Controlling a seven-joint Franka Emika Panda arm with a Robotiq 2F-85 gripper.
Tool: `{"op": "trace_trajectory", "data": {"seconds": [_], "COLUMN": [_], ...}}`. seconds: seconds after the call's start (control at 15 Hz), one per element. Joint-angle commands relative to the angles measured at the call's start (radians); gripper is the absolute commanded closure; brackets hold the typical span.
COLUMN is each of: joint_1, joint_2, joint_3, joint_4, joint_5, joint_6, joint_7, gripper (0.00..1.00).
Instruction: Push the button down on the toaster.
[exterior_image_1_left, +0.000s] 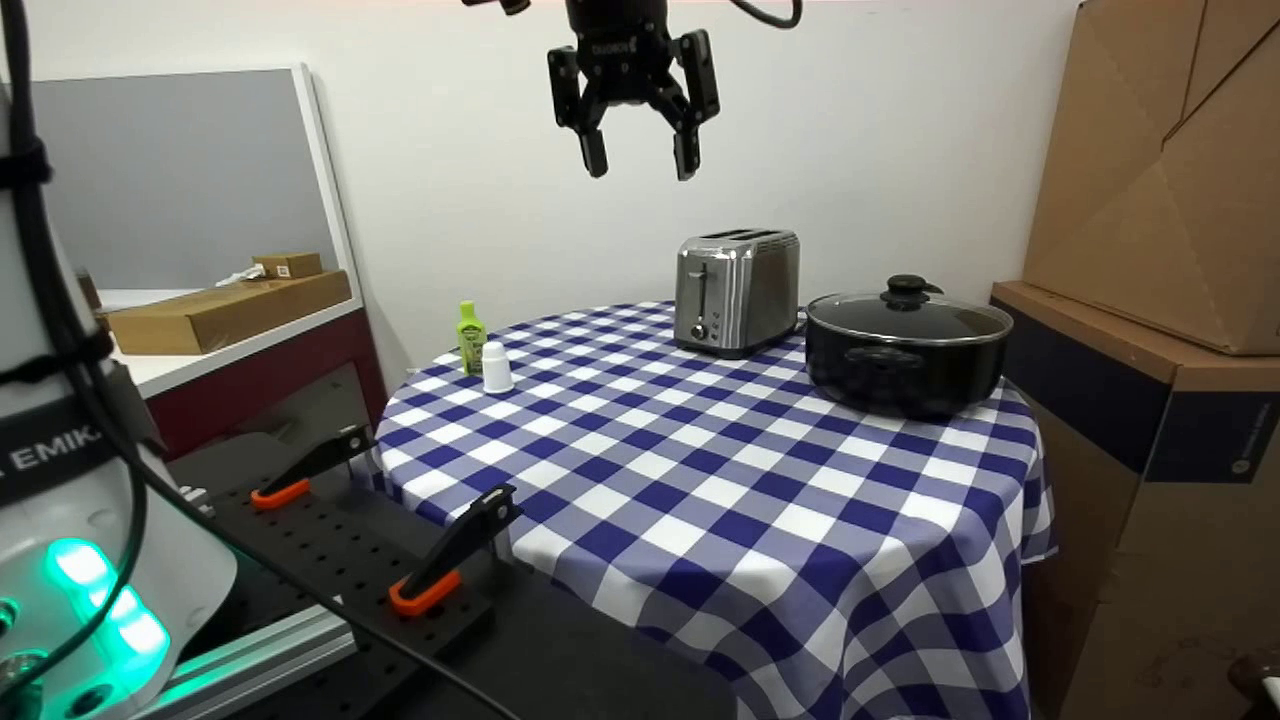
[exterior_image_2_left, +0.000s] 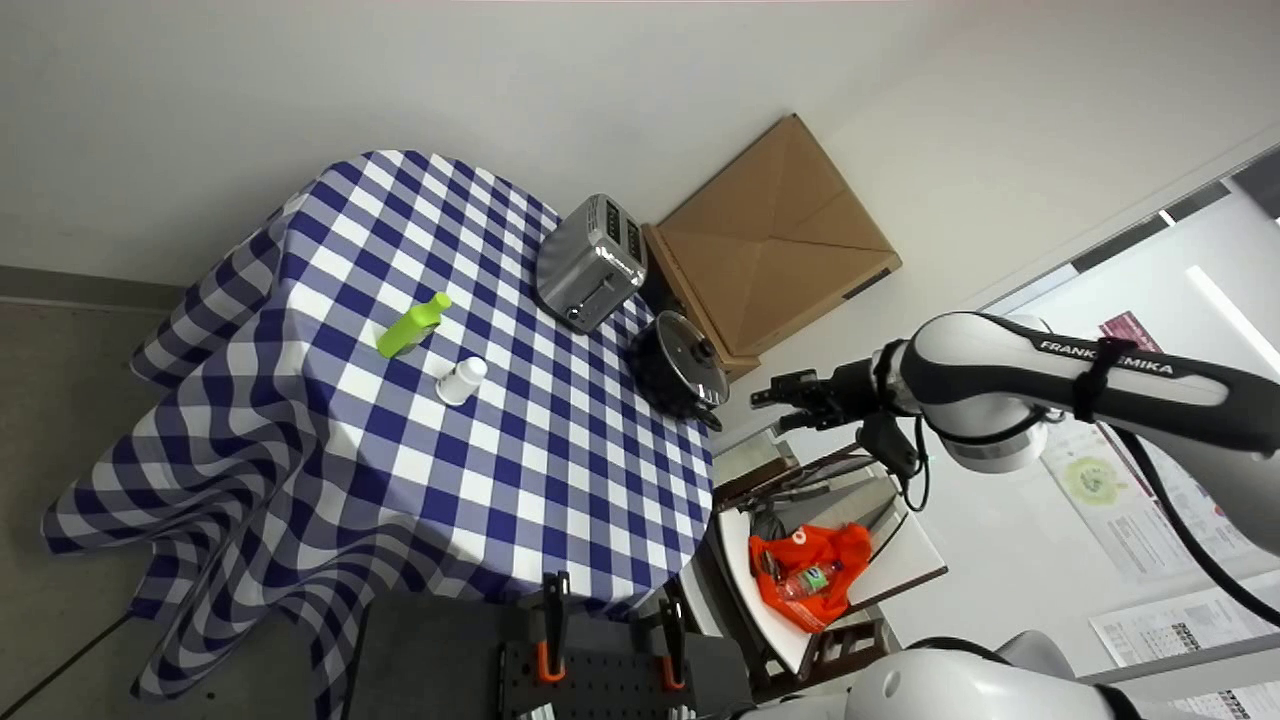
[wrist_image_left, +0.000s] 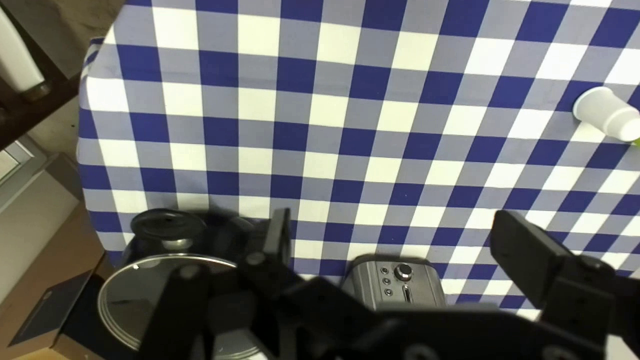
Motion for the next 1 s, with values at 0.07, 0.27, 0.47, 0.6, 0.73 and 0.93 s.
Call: {"op": "trace_trajectory", "data": {"seconds": [0.07, 0.27, 0.47, 0.6, 0.73, 0.93], "joint_1": [0.047, 0.056, 0.056, 0.039, 0.038, 0.038], "joint_2": [0.142, 0.216, 0.295, 0.247, 0.285, 0.303], "joint_3": [0.071, 0.111, 0.147, 0.153, 0.165, 0.166], "joint_4": [0.064, 0.111, 0.188, 0.144, 0.181, 0.195], "joint_5": [0.054, 0.063, 0.066, 0.043, 0.046, 0.047], "joint_6": [0.138, 0.18, 0.172, 0.165, 0.165, 0.165], "joint_7": [0.083, 0.142, 0.201, 0.188, 0.204, 0.207], "gripper": [0.0, 0.0, 0.0, 0.0, 0.0, 0.0]}}
